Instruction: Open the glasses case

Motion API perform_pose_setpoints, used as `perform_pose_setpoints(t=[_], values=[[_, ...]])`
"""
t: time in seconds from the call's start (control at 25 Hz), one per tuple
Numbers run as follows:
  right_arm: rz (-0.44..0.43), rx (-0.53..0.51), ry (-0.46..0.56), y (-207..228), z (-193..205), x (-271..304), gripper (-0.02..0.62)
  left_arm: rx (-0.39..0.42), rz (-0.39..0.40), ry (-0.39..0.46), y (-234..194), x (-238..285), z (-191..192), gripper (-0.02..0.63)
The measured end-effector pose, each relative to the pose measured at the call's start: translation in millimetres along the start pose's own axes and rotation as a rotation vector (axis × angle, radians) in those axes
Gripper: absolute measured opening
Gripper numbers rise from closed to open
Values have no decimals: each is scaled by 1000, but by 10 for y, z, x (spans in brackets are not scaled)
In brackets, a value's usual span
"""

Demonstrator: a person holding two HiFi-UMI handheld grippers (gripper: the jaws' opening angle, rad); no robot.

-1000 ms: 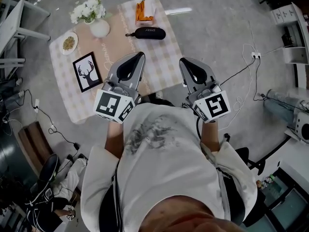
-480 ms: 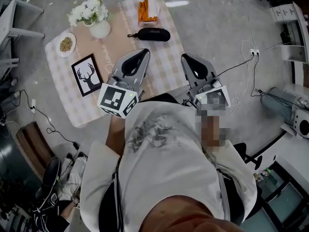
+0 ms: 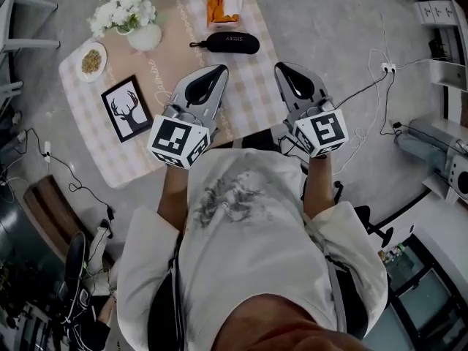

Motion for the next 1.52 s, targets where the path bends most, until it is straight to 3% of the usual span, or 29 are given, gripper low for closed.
perform_pose_setpoints(t=[0.68, 0.92, 1.0, 1.52], values=[[-160, 50, -106, 397, 468, 569, 18, -108, -121, -65, -151, 513, 403, 2], [-182, 59, -134, 518, 597, 713, 25, -132, -143, -87, -249, 660, 519, 3], [-190, 58, -143, 544, 631, 760, 70, -138, -149, -91, -280, 701, 546, 2], [-200, 79, -195, 689, 877, 1058, 95, -192, -177, -133, -519, 890, 834, 3]])
Point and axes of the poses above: the fingertips, and each gripper's own axes: x forward along the fingers, y to its right, z out of its underside, the point moved 7 cm from there along -x, backward along the fingers, and after that the axes turned 11 degrees about z, right-handed, at the moved point
